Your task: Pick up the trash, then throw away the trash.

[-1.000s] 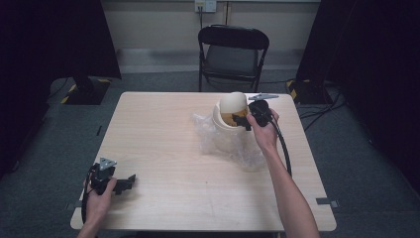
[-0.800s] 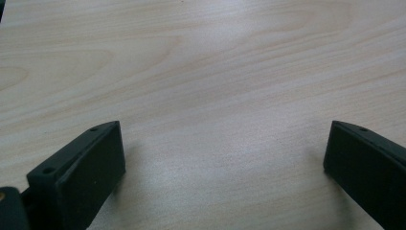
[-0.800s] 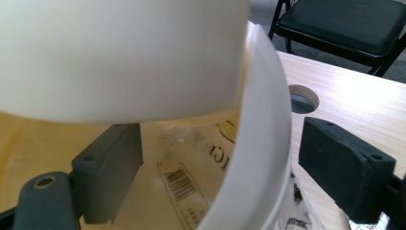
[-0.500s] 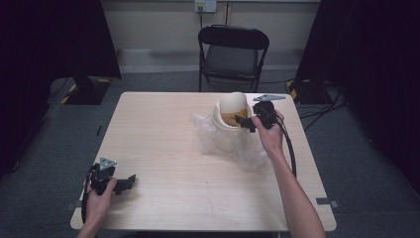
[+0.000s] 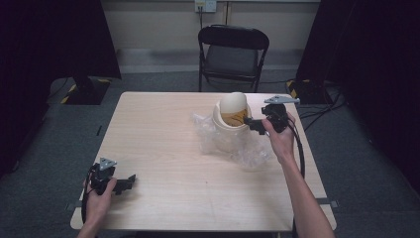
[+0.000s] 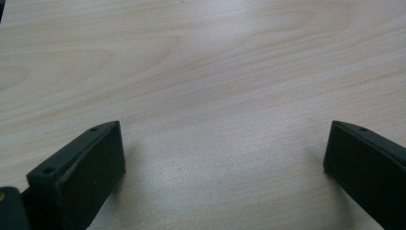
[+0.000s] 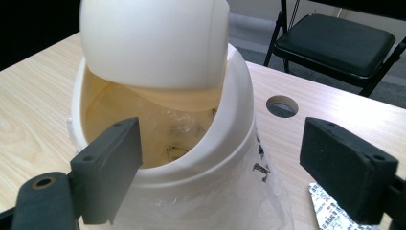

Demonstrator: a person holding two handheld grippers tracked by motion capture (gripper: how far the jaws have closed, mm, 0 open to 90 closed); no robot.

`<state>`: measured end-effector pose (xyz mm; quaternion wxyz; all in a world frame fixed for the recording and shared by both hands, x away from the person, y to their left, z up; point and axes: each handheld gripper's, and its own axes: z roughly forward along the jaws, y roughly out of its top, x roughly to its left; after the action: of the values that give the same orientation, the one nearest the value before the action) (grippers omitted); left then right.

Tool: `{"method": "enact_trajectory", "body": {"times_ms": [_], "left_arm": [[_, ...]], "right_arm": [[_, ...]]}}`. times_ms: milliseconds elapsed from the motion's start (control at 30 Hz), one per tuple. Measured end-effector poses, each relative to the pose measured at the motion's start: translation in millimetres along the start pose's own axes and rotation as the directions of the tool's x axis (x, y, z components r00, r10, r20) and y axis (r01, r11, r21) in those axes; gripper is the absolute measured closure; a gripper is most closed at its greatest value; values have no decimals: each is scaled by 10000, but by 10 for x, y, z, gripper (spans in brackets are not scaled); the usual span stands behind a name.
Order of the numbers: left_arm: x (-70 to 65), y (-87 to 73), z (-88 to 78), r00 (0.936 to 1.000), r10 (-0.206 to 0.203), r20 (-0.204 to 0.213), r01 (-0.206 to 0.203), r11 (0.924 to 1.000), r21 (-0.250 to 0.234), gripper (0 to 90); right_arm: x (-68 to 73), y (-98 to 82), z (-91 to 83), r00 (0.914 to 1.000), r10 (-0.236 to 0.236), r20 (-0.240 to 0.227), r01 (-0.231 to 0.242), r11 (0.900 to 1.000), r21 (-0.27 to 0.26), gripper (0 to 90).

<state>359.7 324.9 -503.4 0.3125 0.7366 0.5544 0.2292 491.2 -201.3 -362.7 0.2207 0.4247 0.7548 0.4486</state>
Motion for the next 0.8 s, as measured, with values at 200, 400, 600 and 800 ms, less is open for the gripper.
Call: {"method": "enact_trajectory", "body": {"times_ms": [200, 400, 600, 800], "left_arm": [[1, 0, 0, 10000, 6, -8, -6, 10000, -3, 0], [0, 0, 0, 10000, 4, -9, -4, 10000, -4, 0], [1, 0, 0, 10000, 6, -9, -6, 10000, -1, 0], [1, 0, 0, 10000, 7, -9, -7, 10000, 0, 0]], "right_arm": [[-60, -39, -106, 9995, 22, 300, -18, 9999, -123, 139], [-201, -162, -200, 9975, 185, 677, -176, 9997, -144, 140], [-426, -365, -131, 9930, 612, 1015, -655, 9971, 396, 140], [-596, -553, -23, 9876, 913, 1277, -1033, 9905, 909, 139]]}}
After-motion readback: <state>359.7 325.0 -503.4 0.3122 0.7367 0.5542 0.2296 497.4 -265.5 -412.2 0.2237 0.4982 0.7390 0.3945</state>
